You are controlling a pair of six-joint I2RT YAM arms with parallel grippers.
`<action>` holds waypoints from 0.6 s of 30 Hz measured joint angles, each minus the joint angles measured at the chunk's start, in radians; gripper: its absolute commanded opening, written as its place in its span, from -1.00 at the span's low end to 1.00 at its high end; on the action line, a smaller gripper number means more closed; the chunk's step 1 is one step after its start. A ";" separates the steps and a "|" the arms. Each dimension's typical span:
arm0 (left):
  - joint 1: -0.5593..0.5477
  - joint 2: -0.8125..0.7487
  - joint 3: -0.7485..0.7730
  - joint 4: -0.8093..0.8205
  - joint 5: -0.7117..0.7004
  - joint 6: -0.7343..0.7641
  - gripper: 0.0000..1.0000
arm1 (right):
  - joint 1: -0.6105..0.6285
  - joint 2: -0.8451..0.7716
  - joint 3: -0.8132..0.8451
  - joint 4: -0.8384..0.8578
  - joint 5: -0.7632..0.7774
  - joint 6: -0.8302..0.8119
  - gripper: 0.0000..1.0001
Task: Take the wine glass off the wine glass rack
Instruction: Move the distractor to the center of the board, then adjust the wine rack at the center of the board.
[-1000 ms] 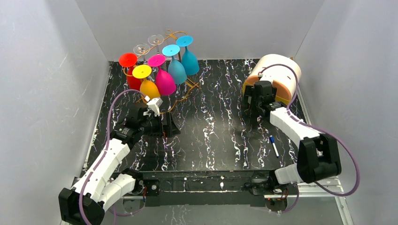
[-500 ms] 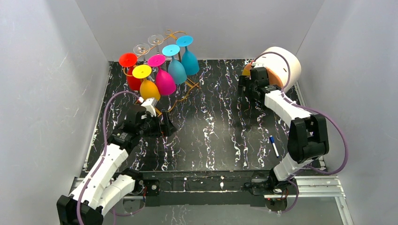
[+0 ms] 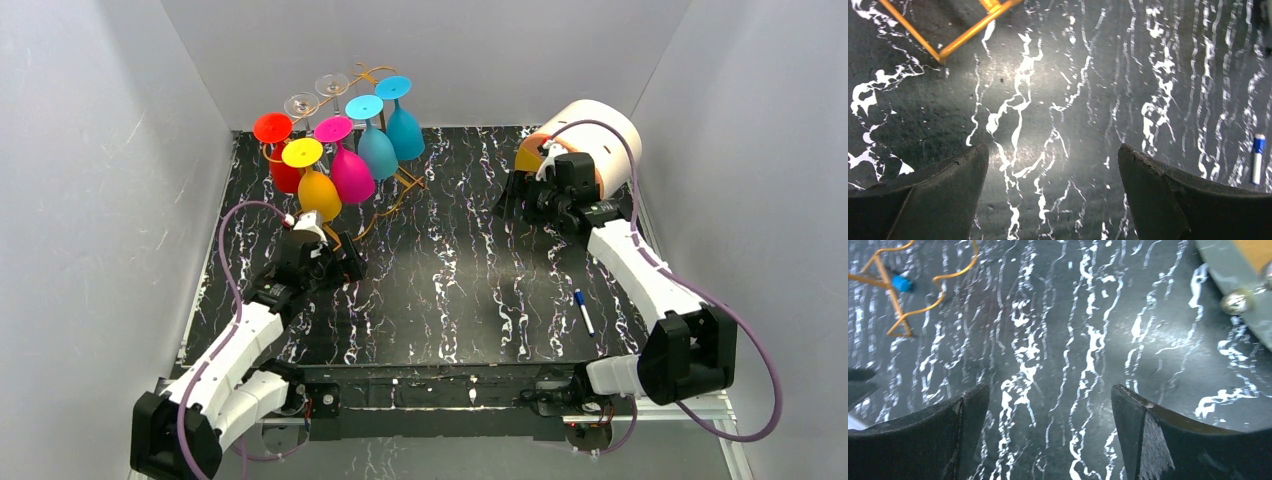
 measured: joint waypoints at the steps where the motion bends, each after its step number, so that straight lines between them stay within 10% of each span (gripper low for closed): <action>1: 0.000 0.011 -0.018 0.029 -0.016 -0.008 0.97 | 0.000 -0.011 -0.006 0.000 -0.022 0.006 0.97; 18: 0.000 0.215 -0.211 0.518 -0.258 0.058 0.97 | -0.001 -0.164 -0.048 -0.039 -0.148 0.048 0.97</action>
